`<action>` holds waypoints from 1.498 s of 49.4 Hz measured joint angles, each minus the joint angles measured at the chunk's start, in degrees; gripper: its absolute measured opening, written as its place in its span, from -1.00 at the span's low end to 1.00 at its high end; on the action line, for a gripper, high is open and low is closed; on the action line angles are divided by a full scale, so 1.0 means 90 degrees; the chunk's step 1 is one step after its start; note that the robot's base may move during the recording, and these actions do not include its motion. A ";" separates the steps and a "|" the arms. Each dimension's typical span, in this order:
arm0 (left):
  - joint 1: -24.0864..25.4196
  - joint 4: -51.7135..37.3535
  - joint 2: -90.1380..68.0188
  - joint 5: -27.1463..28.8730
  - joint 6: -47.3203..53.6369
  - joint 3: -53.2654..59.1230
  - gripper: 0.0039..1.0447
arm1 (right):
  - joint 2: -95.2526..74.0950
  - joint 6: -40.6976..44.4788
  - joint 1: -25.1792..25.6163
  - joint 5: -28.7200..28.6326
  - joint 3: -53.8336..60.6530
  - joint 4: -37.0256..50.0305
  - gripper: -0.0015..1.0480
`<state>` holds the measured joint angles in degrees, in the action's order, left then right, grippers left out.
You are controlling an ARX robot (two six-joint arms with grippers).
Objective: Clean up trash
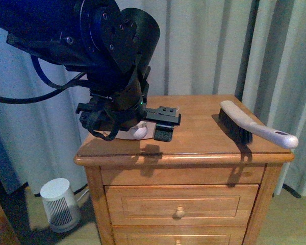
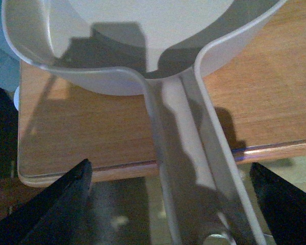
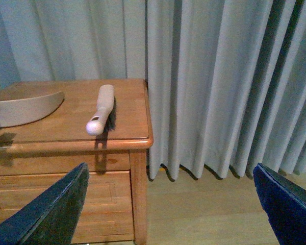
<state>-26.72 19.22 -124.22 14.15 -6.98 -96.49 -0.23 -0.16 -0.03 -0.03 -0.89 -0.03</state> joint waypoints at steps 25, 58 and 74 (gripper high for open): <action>0.0017 -0.0109 0.0000 -0.0058 -0.0007 0.0015 -0.46 | 0.0000 0.0000 0.0000 0.0000 0.0000 0.0000 0.86; 0.0027 -0.3606 0.1914 0.0148 0.0641 0.2319 -0.47 | 0.0000 0.0000 0.0000 0.0000 0.0000 0.0000 0.86; 0.0296 -0.6317 0.4971 -0.0296 0.1545 0.5673 -0.47 | 0.0000 0.0000 0.0000 0.0000 0.0000 0.0000 0.86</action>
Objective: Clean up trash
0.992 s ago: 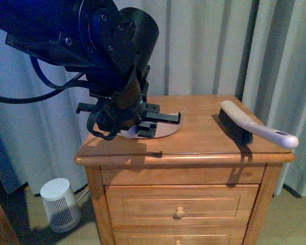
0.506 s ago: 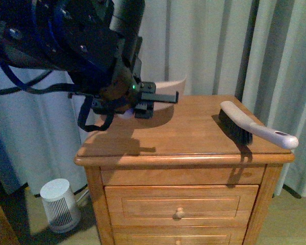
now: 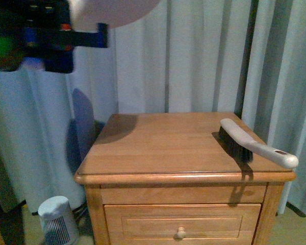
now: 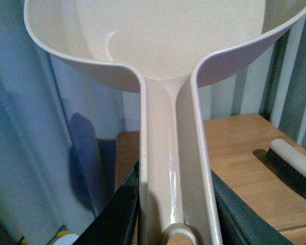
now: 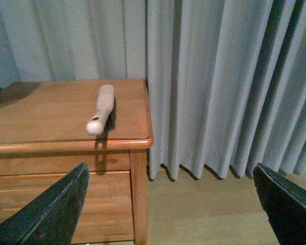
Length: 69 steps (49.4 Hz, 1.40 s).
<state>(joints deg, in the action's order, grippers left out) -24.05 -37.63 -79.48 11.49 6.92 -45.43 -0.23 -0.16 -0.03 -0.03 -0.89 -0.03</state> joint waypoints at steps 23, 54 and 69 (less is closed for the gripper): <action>0.1501 0.1185 0.4724 -0.1035 0.0143 0.3135 -0.47 | 0.0000 0.0000 0.0000 0.0000 0.0000 0.0000 0.86; 0.3109 0.3385 0.7754 -0.2424 -0.0663 0.3827 -0.47 | -0.1552 0.0697 -0.1345 0.2919 -0.0056 0.1389 0.86; 0.3109 0.3385 0.7754 -0.2426 -0.0687 0.3827 -0.47 | -0.6596 -0.0675 -0.1056 0.1513 -0.2999 0.1498 0.86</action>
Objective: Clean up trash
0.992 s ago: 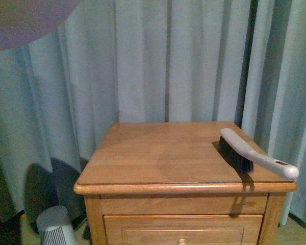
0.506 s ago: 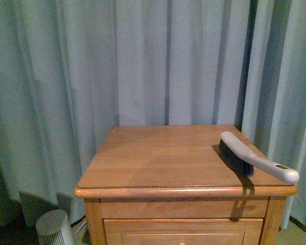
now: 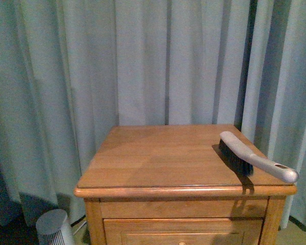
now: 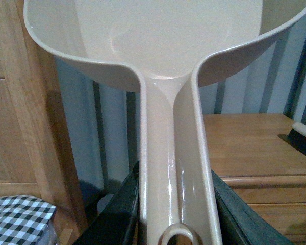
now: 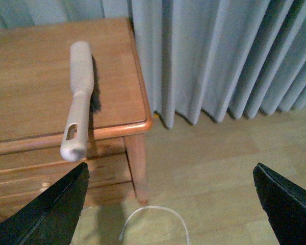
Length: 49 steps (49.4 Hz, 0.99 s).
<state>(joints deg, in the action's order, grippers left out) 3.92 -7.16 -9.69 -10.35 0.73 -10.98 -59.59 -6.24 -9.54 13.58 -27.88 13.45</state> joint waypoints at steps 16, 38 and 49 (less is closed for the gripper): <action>0.0000 0.0000 0.0000 0.0000 -0.0002 0.0000 -0.47 | -0.3351 -0.1258 -0.0493 -0.0357 -0.3555 -0.1804 0.86; 0.0000 0.0000 0.0000 0.0000 -0.0002 0.0000 -0.47 | -0.4629 -0.1724 -0.0792 -0.0398 -0.4804 -0.2873 0.86; 0.0000 0.0000 0.0000 0.0000 -0.0005 0.0000 -0.47 | -0.5166 -0.1717 -0.0840 -0.0571 -0.5178 -0.3111 0.86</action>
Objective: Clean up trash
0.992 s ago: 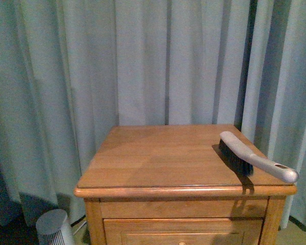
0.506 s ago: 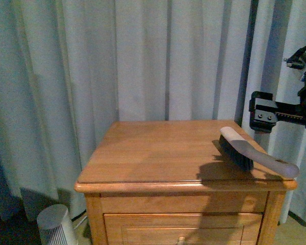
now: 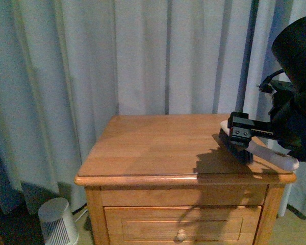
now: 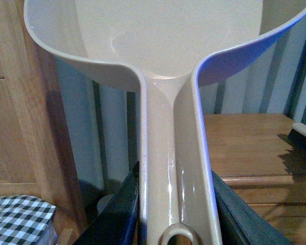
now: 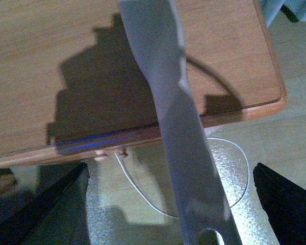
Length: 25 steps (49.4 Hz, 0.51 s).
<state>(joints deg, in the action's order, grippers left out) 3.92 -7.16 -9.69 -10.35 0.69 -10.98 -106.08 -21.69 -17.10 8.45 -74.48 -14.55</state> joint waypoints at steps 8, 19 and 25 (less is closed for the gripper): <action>0.0000 0.0000 0.0000 0.0000 0.0000 0.0000 -0.47 | -0.0257 -0.0017 0.0005 -0.0027 -0.0087 0.0078 0.86; 0.0000 0.0000 0.0000 0.0002 0.0000 0.0000 -0.47 | -0.0367 -0.0022 0.0007 -0.0034 -0.0087 0.0153 0.86; 0.0000 0.0000 0.0000 0.0000 0.0000 0.0000 -0.47 | -0.0401 -0.0024 0.0012 -0.0015 -0.0087 0.0168 0.67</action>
<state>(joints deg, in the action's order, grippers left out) 3.92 -7.16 -9.69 -10.35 0.69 -10.98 -109.69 -21.91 -16.99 8.32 -75.26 -13.04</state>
